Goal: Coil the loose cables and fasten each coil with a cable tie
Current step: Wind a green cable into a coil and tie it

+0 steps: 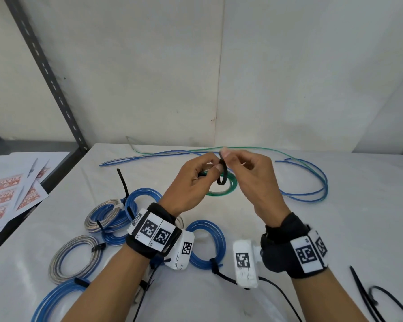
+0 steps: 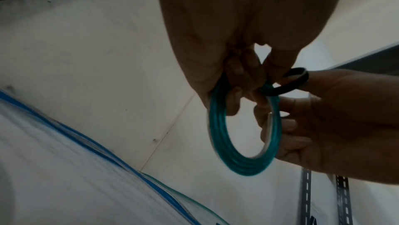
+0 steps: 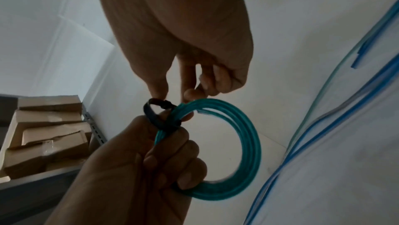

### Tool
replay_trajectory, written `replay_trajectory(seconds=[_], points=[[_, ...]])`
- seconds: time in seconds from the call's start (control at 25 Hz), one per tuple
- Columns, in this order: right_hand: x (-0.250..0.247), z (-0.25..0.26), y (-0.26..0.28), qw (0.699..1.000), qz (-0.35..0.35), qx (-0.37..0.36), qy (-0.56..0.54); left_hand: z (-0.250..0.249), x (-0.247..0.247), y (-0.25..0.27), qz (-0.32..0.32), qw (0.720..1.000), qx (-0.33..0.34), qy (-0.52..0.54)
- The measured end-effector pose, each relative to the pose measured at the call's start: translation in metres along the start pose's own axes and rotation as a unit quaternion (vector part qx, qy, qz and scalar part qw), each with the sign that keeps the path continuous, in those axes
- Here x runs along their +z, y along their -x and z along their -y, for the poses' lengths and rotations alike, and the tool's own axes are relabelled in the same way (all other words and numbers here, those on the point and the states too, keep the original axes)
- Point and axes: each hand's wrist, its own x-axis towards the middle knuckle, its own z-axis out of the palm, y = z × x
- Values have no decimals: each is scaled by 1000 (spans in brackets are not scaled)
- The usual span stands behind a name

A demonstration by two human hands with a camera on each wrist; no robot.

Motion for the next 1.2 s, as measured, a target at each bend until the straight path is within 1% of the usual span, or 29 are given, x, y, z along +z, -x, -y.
replay_trajectory(seconds=[0.04,0.08,0.12,0.24,0.32,0.44,0.56,0.68,0.76,0.84,0.92,1.04,1.2], points=[[-2,0,-1,1000,24,6,9,1,2,1,16,1000,-1,3],[-5,-1,-3,999,33,12,8,0,4,2,27,1000,-1,6],[-8,-2,-6,1000,24,16,-5,0,5,2,35,999,-3,11],[-18,-6,-13,996,-73,31,-42,-3,9,5,73,996,-21,38],[-23,-10,-15,992,-110,34,-46,-8,12,6,91,994,-34,59],[-26,-10,-14,993,-101,32,-56,-15,15,7,92,989,-49,104],[-27,-8,-14,993,-89,43,-71,-18,15,7,92,986,-69,123],[-27,-10,-14,995,-67,44,-66,-25,17,5,60,986,-94,123],[-24,-12,-13,997,-48,41,-49,-28,19,7,29,992,-74,100],[-22,-11,-13,997,-40,42,-49,-24,20,9,20,996,-37,82],[-25,-10,-15,996,-44,41,-65,-17,22,9,37,996,-30,74],[-33,-7,-17,993,-72,30,-86,-13,25,10,67,996,-29,57],[-35,-4,-17,987,-113,13,-112,-14,30,9,68,996,-27,50]])
